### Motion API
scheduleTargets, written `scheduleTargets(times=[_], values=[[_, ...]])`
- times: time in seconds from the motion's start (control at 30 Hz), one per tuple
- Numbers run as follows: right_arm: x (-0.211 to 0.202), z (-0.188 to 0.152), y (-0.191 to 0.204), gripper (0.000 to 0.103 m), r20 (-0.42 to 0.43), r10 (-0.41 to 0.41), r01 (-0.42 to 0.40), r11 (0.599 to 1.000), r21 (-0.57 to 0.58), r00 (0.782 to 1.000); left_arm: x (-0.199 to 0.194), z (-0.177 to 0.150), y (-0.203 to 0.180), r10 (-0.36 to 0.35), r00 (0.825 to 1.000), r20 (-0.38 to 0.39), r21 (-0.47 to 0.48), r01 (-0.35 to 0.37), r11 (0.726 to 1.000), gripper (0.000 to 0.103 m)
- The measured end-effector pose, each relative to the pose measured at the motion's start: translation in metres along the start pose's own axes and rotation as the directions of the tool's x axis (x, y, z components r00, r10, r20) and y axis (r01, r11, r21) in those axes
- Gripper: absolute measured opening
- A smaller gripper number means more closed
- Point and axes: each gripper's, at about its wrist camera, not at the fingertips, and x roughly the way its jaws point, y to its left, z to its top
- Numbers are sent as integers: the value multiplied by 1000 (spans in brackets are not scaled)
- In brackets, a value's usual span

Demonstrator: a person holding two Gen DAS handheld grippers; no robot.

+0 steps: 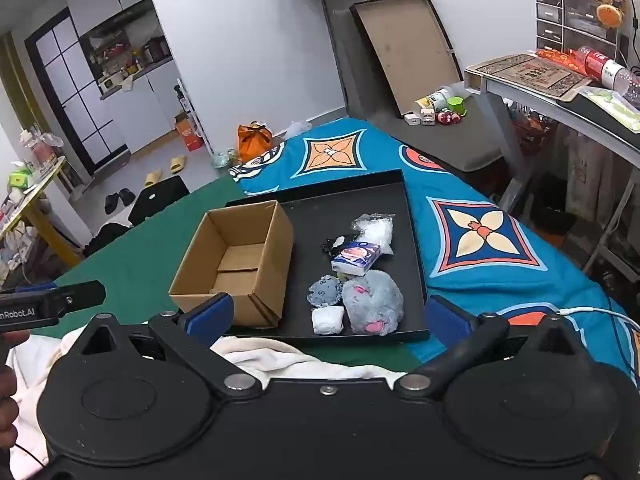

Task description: Organize soft objects

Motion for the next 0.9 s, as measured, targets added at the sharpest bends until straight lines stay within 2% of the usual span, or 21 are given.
scheduleTargets(times=[0.17,0.2,0.37,0.9], values=[[-7,-2,-5,103,10,2,-2,1000,1,1000,0,-1,-1,11,1000,3,12,-11,1000,99],[-2,-3,2,103,-13,-26,26,999,-19,1000,1,0,0,5,1000,-3,11,-5,1000,99],[-8,-2,1,103,-5,-18,18,1000,-6,1000,-9,-2,-11,4,1000,0,22,-4,1000,99],[-12,-6,0,103,-6,-10,10,1000,-19,1000,-12,-8,-12,17,1000,5,13,-17,1000,99]])
